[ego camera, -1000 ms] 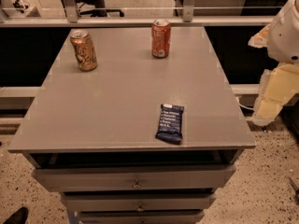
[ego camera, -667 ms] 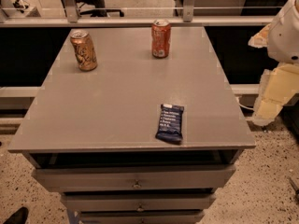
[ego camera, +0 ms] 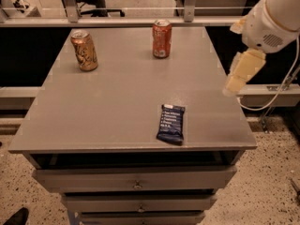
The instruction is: Knock coke can over
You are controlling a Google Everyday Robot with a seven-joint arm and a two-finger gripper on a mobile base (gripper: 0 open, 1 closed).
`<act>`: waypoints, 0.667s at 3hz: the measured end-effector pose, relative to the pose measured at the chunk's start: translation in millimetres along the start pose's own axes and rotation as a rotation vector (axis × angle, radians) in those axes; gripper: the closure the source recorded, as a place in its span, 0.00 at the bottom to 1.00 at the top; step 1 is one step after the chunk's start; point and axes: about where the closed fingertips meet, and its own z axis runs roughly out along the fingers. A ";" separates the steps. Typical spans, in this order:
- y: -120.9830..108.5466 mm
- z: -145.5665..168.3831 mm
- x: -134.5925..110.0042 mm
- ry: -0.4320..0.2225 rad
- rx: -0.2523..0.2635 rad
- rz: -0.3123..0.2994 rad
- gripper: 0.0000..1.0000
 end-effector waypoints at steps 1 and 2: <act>-55.5 32.2 -20.4 -0.121 0.061 0.031 0.00; -104.7 66.4 -46.7 -0.253 0.077 0.080 0.00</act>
Offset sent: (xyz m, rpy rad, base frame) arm 0.2056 0.0430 -0.0072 0.4133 -0.1856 -0.0260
